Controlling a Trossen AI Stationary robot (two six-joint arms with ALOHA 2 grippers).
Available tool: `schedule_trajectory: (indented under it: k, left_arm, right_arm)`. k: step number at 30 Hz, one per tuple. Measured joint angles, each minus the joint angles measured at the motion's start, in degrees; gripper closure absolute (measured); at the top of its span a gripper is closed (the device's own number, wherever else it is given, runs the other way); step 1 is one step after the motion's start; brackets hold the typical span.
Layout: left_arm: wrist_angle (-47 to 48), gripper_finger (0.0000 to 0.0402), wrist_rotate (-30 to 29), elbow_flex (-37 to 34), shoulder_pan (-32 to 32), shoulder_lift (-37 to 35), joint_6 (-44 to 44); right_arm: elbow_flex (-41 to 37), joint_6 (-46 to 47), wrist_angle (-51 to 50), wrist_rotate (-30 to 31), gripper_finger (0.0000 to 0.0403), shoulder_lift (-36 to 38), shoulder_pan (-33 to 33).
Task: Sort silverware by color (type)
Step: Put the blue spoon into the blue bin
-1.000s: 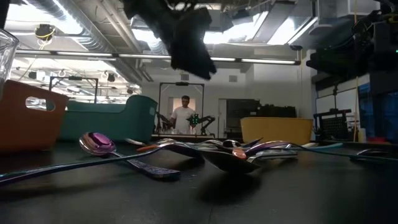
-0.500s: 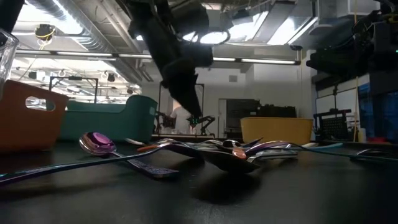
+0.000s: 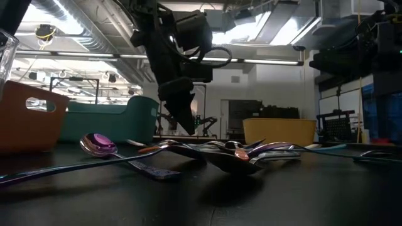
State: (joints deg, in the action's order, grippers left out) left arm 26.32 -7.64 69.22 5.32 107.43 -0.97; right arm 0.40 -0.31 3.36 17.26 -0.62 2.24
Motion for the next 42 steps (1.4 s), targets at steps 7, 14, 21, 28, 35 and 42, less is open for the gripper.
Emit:
schedule_trajectory:
  k: [7,14,21,28,35,42]
  left_arm:
    - [0.8,0.0193,-0.2,-0.3,0.3,1.1,-0.3]
    - [0.4,0.0193,-0.2,-0.2,0.2,4.0,-0.4]
    - [0.2,0.0198,-0.1,-0.1,0.3,4.6,-0.4]
    - [0.1,0.0246,0.2,-0.2,0.2,4.7,-0.4]
    - [0.0,0.0301,0.3,-0.2,0.2,4.7,-0.4]
    - [0.0,0.0348,0.2,-0.2,0.2,4.7,-0.4]
  right_arm:
    - [0.0,0.0,0.0,0.0,0.0228,0.0,0.0]
    - [0.0,0.0,0.0,-0.1,0.0228,0.0,0.0]
    - [0.0,0.0,0.0,-0.3,0.0228,0.0,0.0]
    - [0.0,0.0,0.0,-0.3,0.0228,0.0,0.0]
    - [0.0,0.0,0.0,-0.3,0.0228,0.0,0.0]
    - [0.0,0.0,0.0,-0.3,0.0228,0.0,0.0]
